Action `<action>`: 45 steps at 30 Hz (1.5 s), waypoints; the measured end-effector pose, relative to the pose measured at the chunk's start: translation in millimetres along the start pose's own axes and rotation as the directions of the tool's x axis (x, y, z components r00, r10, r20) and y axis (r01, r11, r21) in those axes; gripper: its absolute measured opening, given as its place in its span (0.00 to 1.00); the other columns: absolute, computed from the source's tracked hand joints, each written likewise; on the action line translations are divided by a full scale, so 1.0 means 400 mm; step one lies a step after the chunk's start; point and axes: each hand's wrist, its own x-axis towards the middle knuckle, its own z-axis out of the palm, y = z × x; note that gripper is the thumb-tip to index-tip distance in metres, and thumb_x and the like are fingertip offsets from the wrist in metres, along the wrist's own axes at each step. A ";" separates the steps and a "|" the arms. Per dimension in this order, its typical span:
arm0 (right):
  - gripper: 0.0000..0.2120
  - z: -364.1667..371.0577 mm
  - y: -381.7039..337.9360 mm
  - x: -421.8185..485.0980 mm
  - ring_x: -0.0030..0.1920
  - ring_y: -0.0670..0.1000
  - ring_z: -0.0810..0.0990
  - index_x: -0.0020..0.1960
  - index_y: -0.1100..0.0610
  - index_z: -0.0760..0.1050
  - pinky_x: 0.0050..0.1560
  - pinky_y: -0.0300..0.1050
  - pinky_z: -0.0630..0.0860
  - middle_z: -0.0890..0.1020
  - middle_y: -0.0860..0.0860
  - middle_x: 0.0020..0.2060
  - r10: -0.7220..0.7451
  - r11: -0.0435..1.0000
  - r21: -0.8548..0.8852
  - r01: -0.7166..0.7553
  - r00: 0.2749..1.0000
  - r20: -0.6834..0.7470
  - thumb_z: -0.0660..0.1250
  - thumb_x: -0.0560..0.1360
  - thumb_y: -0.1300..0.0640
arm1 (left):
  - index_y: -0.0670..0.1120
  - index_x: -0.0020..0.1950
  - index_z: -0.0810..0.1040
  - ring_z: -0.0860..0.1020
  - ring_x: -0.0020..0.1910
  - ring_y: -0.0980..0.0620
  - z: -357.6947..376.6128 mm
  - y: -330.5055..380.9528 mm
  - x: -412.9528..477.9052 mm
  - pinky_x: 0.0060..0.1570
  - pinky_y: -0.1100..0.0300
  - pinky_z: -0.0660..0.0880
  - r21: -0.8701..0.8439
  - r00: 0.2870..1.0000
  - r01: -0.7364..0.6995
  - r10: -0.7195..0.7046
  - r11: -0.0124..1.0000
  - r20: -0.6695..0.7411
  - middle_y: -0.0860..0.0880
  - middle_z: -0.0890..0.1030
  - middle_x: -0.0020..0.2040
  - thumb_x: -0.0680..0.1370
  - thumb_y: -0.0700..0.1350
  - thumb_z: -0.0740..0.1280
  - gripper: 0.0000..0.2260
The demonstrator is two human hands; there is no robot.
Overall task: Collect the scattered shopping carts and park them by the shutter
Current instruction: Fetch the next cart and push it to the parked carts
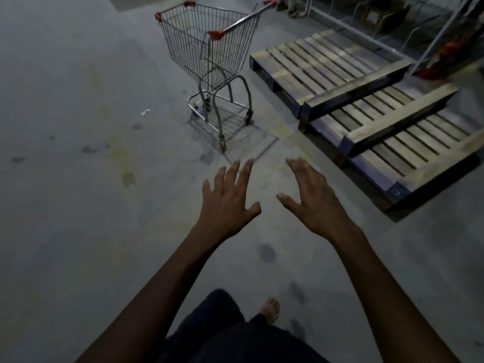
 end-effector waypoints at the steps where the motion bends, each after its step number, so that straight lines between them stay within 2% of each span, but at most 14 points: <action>1: 0.36 -0.013 0.013 0.054 0.76 0.55 0.53 0.78 0.44 0.47 0.72 0.59 0.60 0.52 0.50 0.78 0.007 1.000 0.004 -0.007 1.000 0.004 0.60 0.76 0.38 | 0.55 0.79 0.42 0.54 0.76 0.43 -0.005 0.000 0.049 0.69 0.38 0.58 -0.023 1.000 0.016 -0.016 1.000 -0.020 0.47 0.53 0.79 0.74 0.62 0.61 0.40; 5: 0.36 -0.041 0.064 0.262 0.76 0.55 0.54 0.77 0.43 0.47 0.71 0.59 0.60 0.53 0.51 0.78 -0.021 1.000 0.010 0.021 1.000 0.005 0.60 0.76 0.38 | 0.54 0.79 0.48 0.59 0.74 0.42 0.002 -0.026 0.258 0.67 0.39 0.62 -0.034 0.997 0.043 -0.046 0.998 -0.068 0.46 0.59 0.77 0.70 0.62 0.58 0.40; 9: 0.36 -0.052 0.128 0.470 0.75 0.54 0.56 0.77 0.43 0.47 0.71 0.60 0.61 0.55 0.51 0.77 -0.052 0.998 -0.020 0.052 0.999 -0.005 0.56 0.74 0.34 | 0.53 0.78 0.51 0.63 0.72 0.42 0.034 -0.068 0.500 0.64 0.41 0.67 -0.052 0.994 0.048 -0.053 0.997 -0.095 0.46 0.62 0.76 0.69 0.63 0.58 0.40; 14: 0.37 -0.084 0.202 0.741 0.75 0.55 0.58 0.77 0.43 0.47 0.70 0.61 0.63 0.57 0.52 0.77 -0.050 0.995 -0.081 0.051 0.999 0.015 0.54 0.73 0.31 | 0.54 0.78 0.53 0.63 0.71 0.42 0.045 -0.097 0.807 0.65 0.42 0.66 -0.088 0.993 0.030 -0.040 0.996 -0.110 0.46 0.63 0.75 0.69 0.62 0.61 0.39; 18: 0.37 -0.121 0.238 0.948 0.75 0.54 0.57 0.77 0.44 0.48 0.71 0.59 0.61 0.57 0.51 0.77 -0.047 0.996 -0.079 0.047 0.999 0.008 0.54 0.74 0.32 | 0.53 0.75 0.60 0.69 0.65 0.42 0.025 -0.129 1.029 0.59 0.45 0.68 -0.058 0.989 -0.004 -0.005 0.998 -0.147 0.46 0.70 0.67 0.68 0.61 0.62 0.36; 21: 0.36 -0.135 0.272 1.103 0.75 0.54 0.58 0.76 0.43 0.48 0.70 0.60 0.63 0.58 0.50 0.76 -0.055 0.997 -0.046 0.055 0.998 0.003 0.54 0.73 0.33 | 0.53 0.72 0.64 0.70 0.61 0.43 0.000 -0.153 1.187 0.56 0.46 0.68 -0.053 0.984 0.032 -0.041 0.998 -0.171 0.46 0.71 0.62 0.68 0.59 0.67 0.33; 24: 0.36 -0.142 0.313 1.254 0.74 0.54 0.60 0.76 0.45 0.50 0.69 0.60 0.64 0.60 0.51 0.75 -0.074 0.997 -0.021 0.074 0.997 0.011 0.54 0.72 0.32 | 0.53 0.70 0.66 0.71 0.61 0.42 -0.007 -0.171 1.324 0.55 0.46 0.69 -0.047 0.978 0.051 -0.060 0.998 -0.198 0.46 0.72 0.61 0.66 0.59 0.66 0.33; 27: 0.37 -0.154 0.364 1.419 0.73 0.56 0.61 0.77 0.47 0.52 0.68 0.60 0.64 0.61 0.53 0.75 -0.128 0.991 -0.026 0.128 0.992 0.017 0.55 0.73 0.33 | 0.55 0.72 0.64 0.67 0.67 0.44 0.011 -0.192 1.464 0.60 0.43 0.66 -0.033 0.977 0.105 -0.109 0.994 -0.185 0.48 0.69 0.67 0.66 0.61 0.63 0.35; 31: 0.37 -0.167 0.441 1.651 0.74 0.58 0.59 0.77 0.46 0.51 0.69 0.61 0.63 0.56 0.54 0.77 -0.179 0.978 -0.091 0.185 0.982 0.067 0.63 0.74 0.38 | 0.56 0.76 0.55 0.59 0.74 0.42 0.044 -0.205 1.656 0.66 0.36 0.60 -0.035 0.951 0.219 -0.221 0.975 -0.217 0.47 0.62 0.74 0.67 0.65 0.65 0.41; 34: 0.40 -0.188 0.494 1.825 0.75 0.58 0.58 0.77 0.44 0.50 0.68 0.63 0.64 0.56 0.55 0.77 -0.231 0.961 -0.120 0.248 0.963 0.138 0.62 0.71 0.34 | 0.56 0.78 0.47 0.52 0.76 0.41 0.052 -0.202 1.797 0.68 0.34 0.52 -0.047 0.924 0.337 -0.340 0.940 -0.177 0.47 0.54 0.78 0.68 0.69 0.66 0.46; 38: 0.46 -0.225 0.540 2.041 0.76 0.57 0.53 0.77 0.42 0.45 0.71 0.64 0.57 0.51 0.52 0.78 -0.259 0.928 -0.208 0.311 0.935 0.241 0.67 0.69 0.33 | 0.57 0.77 0.36 0.42 0.77 0.41 0.062 -0.218 1.990 0.68 0.30 0.46 -0.074 0.893 0.431 -0.437 0.899 -0.107 0.48 0.44 0.79 0.65 0.75 0.62 0.52; 41: 0.51 -0.240 0.561 2.198 0.77 0.60 0.48 0.77 0.43 0.42 0.71 0.69 0.51 0.48 0.53 0.78 -0.282 0.874 -0.317 0.369 0.915 0.288 0.68 0.65 0.31 | 0.57 0.77 0.35 0.39 0.77 0.41 0.075 -0.252 2.097 0.68 0.29 0.43 -0.029 0.881 0.469 -0.470 0.883 -0.056 0.48 0.41 0.79 0.63 0.79 0.59 0.54; 45: 0.55 -0.210 0.579 2.436 0.77 0.62 0.43 0.78 0.44 0.40 0.71 0.71 0.49 0.45 0.55 0.78 -0.310 0.815 -0.383 0.434 0.886 0.344 0.69 0.64 0.29 | 0.57 0.77 0.35 0.40 0.77 0.40 0.106 -0.339 2.243 0.68 0.29 0.40 -0.002 0.857 0.516 -0.516 0.857 -0.018 0.47 0.41 0.79 0.61 0.81 0.57 0.56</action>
